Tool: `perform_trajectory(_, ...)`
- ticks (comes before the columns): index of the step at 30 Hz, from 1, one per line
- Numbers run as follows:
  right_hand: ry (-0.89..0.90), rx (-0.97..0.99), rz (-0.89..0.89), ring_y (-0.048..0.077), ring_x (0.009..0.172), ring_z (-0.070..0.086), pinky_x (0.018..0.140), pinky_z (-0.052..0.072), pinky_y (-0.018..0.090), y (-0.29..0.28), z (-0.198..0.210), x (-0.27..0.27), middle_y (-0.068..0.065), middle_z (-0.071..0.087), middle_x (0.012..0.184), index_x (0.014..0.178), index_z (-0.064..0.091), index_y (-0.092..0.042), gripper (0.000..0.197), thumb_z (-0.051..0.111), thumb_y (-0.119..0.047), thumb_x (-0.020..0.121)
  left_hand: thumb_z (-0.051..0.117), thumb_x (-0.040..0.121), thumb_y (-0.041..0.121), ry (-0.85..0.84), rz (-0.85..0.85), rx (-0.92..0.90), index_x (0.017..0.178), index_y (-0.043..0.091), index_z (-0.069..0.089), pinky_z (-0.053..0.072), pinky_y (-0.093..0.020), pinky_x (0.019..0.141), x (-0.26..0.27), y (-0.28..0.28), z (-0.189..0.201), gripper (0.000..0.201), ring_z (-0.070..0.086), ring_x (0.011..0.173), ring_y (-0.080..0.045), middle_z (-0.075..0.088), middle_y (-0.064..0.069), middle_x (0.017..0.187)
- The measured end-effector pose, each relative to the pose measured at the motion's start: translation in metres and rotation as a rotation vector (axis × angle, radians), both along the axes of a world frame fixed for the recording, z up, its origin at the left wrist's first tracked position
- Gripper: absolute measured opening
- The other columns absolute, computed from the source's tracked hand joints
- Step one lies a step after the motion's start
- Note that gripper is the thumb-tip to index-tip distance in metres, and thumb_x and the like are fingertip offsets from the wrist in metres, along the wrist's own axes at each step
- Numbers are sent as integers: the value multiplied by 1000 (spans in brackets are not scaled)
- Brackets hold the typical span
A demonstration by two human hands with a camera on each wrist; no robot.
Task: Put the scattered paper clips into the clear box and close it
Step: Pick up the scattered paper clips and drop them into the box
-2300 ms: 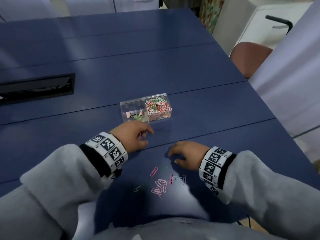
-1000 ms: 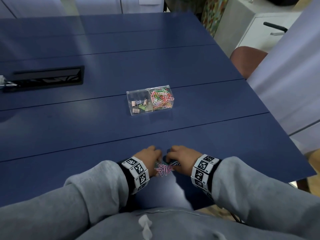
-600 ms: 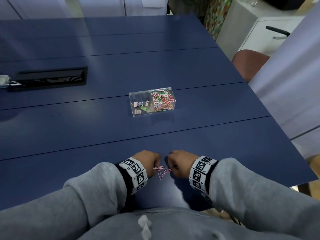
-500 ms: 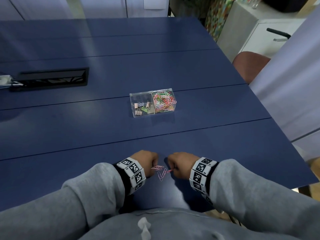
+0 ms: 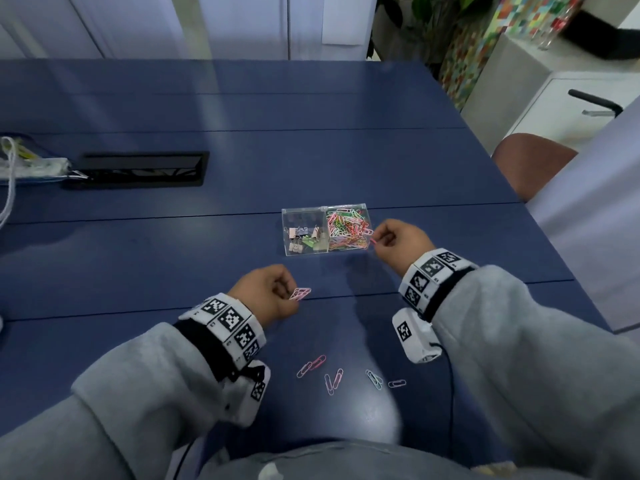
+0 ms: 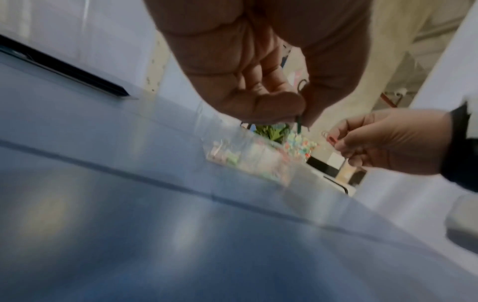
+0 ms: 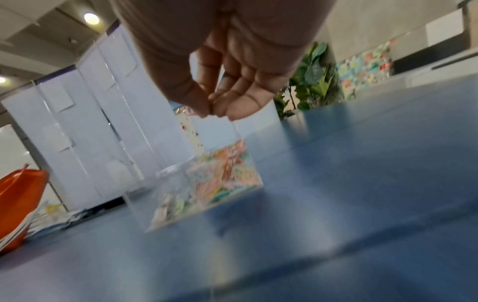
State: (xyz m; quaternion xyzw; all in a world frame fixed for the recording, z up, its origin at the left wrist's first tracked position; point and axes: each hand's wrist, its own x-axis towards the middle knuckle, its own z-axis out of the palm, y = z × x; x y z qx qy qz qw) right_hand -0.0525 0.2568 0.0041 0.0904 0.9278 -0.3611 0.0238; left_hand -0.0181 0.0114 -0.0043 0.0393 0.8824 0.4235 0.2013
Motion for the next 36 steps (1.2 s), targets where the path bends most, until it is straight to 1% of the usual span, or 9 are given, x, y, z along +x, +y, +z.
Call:
perform_trajectory(3,66,28,-38,12,68,54,58,40,20,-6,9,-33,-6,58,70,76,59,-23,12,64,-12,77,68,71,-4,57,80,87,65,21,52,41,-15,49,-24,0,23,30,47,36,3,53,4,54)
perform_trajectory(5,72,50,-35,15,73,58,67,46,23,-11,10,-50,-3,61,74,77,62,-20,11,61,-10,77,68,71,-5,93,113,134,65,21,51,40,-17,50,-41,4,35,32,47,36,3,54,5,53)
perform_trajectory(10,-41,120,23,21,91,64,81,50,27,-14,-3,-68,4,69,96,92,68,-17,16,59,-11,81,68,69,-2,140,172,188,62,23,51,43,-26,59,-83,30,49,31,52,51,-16,53,4,54)
perform_trajectory(15,-38,156,46,24,100,59,88,43,27,6,-15,-57,8,58,109,100,67,-15,18,61,-16,83,71,70,6,110,114,88,66,23,51,44,-24,55,-121,70,40,27,52,55,-13,54,3,61)
perform_trajectory(22,-117,218,172,21,107,55,90,39,25,32,-22,-37,4,53,116,110,64,-20,23,56,-20,88,68,73,10,103,-13,-130,69,25,51,50,-26,67,-146,107,15,23,55,69,-14,54,9,66)
perform_trajectory(25,-142,233,213,20,113,52,96,41,30,32,-26,-33,4,51,121,117,59,-21,29,55,-24,89,71,75,15,111,-98,-236,85,25,58,51,-27,75,-149,108,13,19,57,80,-14,64,5,86)
perform_trajectory(29,-148,202,140,19,111,53,96,42,30,33,-27,-30,1,49,122,116,59,-24,29,55,-28,88,76,75,26,164,-163,-246,110,23,61,48,-28,88,-143,96,18,38,60,99,-16,61,3,108)
perform_trajectory(32,-129,175,61,19,108,55,93,41,28,39,-29,-19,0,51,120,112,61,-22,26,57,-28,87,77,74,29,229,-103,-186,107,26,61,48,-26,86,-127,74,23,37,61,93,-12,61,7,103)
perform_trajectory(36,-155,190,100,18,107,55,88,37,21,46,-26,9,2,53,116,110,62,-19,24,57,-26,88,77,72,20,170,-109,-138,87,34,57,52,-30,86,-93,29,18,28,59,74,-12,61,6,86)
